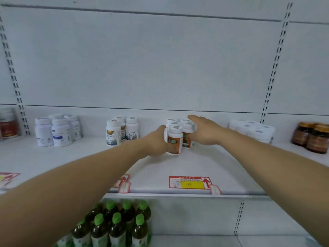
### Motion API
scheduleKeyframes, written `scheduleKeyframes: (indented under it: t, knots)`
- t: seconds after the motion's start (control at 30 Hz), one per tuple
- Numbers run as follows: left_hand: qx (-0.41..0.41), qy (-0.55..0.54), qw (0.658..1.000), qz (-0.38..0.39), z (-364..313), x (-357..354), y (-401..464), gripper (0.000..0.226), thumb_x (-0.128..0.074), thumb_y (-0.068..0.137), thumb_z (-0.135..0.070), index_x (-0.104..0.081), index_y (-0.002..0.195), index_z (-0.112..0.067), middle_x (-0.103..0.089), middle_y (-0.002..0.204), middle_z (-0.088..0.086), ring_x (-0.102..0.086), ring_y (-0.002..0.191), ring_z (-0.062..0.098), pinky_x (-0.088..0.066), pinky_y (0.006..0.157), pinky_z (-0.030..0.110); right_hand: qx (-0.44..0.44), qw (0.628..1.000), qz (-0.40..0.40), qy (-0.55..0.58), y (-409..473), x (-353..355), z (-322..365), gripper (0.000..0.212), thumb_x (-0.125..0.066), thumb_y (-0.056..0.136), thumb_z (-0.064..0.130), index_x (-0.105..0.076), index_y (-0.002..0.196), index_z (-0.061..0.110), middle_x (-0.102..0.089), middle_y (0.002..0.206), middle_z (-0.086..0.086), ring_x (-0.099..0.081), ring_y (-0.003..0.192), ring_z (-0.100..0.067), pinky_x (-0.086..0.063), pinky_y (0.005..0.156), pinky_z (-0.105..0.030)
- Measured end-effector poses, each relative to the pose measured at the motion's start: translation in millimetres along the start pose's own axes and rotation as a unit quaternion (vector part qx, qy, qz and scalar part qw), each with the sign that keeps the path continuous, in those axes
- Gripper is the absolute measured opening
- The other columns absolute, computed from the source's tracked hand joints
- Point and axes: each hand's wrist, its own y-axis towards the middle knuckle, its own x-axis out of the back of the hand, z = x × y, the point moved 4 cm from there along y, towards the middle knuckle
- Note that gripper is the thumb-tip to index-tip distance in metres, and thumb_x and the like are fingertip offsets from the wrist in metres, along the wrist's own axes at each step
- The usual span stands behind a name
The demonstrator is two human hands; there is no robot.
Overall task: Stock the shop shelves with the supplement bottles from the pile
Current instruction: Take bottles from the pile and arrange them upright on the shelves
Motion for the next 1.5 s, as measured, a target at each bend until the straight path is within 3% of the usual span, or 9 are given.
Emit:
scheduleKeyframes:
  t: [0.1,0.23,0.5,0.63,0.97,1.27,1.5]
  knots:
    - [0.009,-0.019,1.000,-0.013,-0.7,-8.8,5.4,0.070,-0.067,0.086,-0.012,-0.026,0.143,-0.015,-0.049,0.127,0.004,-0.046,0.090,0.006,-0.038,0.073,0.011,0.032,0.999,0.006,0.016,8.5,-8.2,-6.1,0.060,-0.058,0.090,0.027,-0.031,0.144,0.020,-0.043,0.141,-0.010,-0.046,0.122,-0.028,-0.040,0.099,-0.036]
    - [0.021,-0.025,0.998,-0.050,7.2,-13.0,18.9,0.072,-0.070,0.083,-0.020,-0.029,0.142,-0.024,-0.050,0.137,-0.001,-0.049,0.105,0.011,-0.036,0.088,0.024,0.060,0.997,0.001,0.039,13.8,-17.4,-13.0,0.055,-0.056,0.091,0.026,-0.033,0.141,0.021,-0.050,0.133,-0.009,-0.051,0.112,-0.026,-0.043,0.091,-0.033]
    - [0.030,0.019,0.998,-0.059,11.9,-14.8,29.3,0.049,-0.063,0.089,-0.019,-0.041,0.133,-0.019,-0.054,0.130,0.000,-0.050,0.104,0.014,-0.035,0.089,0.024,0.073,0.994,-0.025,0.076,18.6,-21.6,-19.1,0.051,-0.056,0.092,0.021,-0.035,0.139,0.020,-0.054,0.124,-0.011,-0.048,0.094,-0.021,-0.038,0.077,-0.027]
    - [0.041,0.022,0.996,-0.076,18.1,-12.9,29.1,0.053,-0.063,0.088,-0.018,-0.040,0.136,-0.019,-0.053,0.134,0.002,-0.052,0.116,0.021,-0.038,0.095,0.030,0.073,0.992,-0.027,0.101,21.1,-22.4,-19.8,0.052,-0.057,0.091,0.017,-0.037,0.139,0.022,-0.053,0.124,-0.010,-0.048,0.096,-0.022,-0.040,0.082,-0.028]
    - [0.020,0.057,0.993,-0.105,14.7,-14.7,30.1,0.050,-0.069,0.084,-0.029,-0.049,0.129,-0.019,-0.058,0.127,0.002,-0.055,0.108,0.019,-0.037,0.086,0.024,0.071,0.993,-0.033,0.089,24.0,-22.2,-23.4,0.059,-0.059,0.090,0.016,-0.036,0.144,0.022,-0.045,0.135,-0.013,-0.047,0.119,-0.028,-0.037,0.092,-0.027]
    - [0.033,0.046,0.995,-0.086,20.9,-13.5,33.2,0.063,-0.073,0.079,-0.020,-0.043,0.134,-0.020,-0.055,0.132,0.000,-0.053,0.114,0.020,-0.036,0.089,0.025,0.073,0.994,-0.022,0.079,20.5,-21.2,-21.7,0.059,-0.051,0.091,0.007,-0.032,0.145,0.022,-0.046,0.138,-0.010,-0.048,0.118,-0.027,-0.040,0.094,-0.031]
    - [0.021,0.048,0.994,-0.100,22.7,-14.0,33.2,0.063,-0.074,0.079,-0.025,-0.043,0.133,-0.021,-0.055,0.131,-0.001,-0.055,0.109,0.018,-0.038,0.088,0.025,0.069,0.992,-0.037,0.095,20.8,-18.3,-23.5,0.059,-0.057,0.090,0.010,-0.038,0.144,0.023,-0.045,0.135,-0.011,-0.049,0.116,-0.026,-0.034,0.087,-0.023]
